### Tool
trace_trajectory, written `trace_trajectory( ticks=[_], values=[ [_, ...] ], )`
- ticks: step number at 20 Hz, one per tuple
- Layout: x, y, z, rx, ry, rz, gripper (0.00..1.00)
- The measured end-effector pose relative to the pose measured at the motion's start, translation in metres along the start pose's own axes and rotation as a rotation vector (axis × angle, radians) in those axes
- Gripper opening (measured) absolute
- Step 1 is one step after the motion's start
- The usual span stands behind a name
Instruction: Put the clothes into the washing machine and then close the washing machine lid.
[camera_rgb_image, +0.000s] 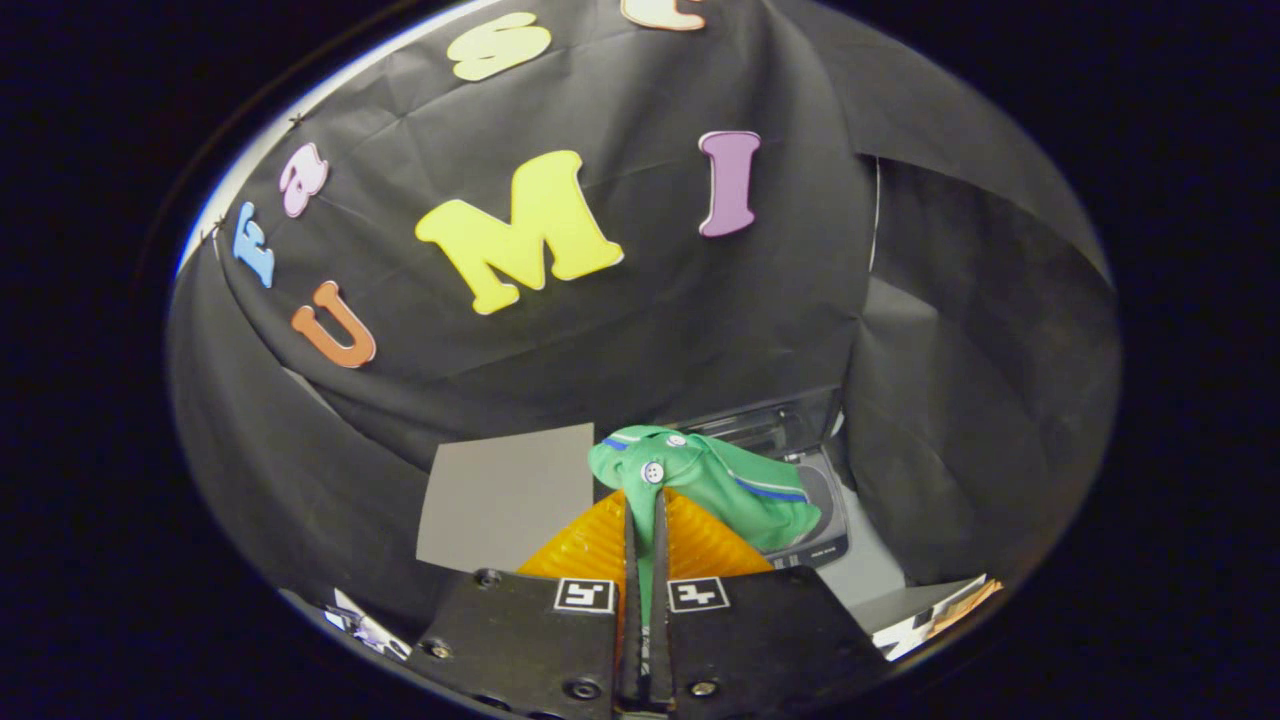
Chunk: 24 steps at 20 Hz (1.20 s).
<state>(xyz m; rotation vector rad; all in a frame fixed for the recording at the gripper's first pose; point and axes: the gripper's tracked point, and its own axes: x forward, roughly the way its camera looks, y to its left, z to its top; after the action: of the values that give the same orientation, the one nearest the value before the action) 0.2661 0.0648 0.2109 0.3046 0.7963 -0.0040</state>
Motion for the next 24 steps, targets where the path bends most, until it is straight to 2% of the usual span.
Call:
trace_trajectory(
  ticks=[7, 18, 24],
  values=[
    [0.05, -0.049, -0.02, 0.006, 0.056, 0.015, 0.07],
    [0.169, -0.14, -0.047, -0.086, 0.197, 0.076, 0.07],
    [0.227, -0.173, -0.076, -0.064, 0.238, 0.071, 0.07]
  ],
)
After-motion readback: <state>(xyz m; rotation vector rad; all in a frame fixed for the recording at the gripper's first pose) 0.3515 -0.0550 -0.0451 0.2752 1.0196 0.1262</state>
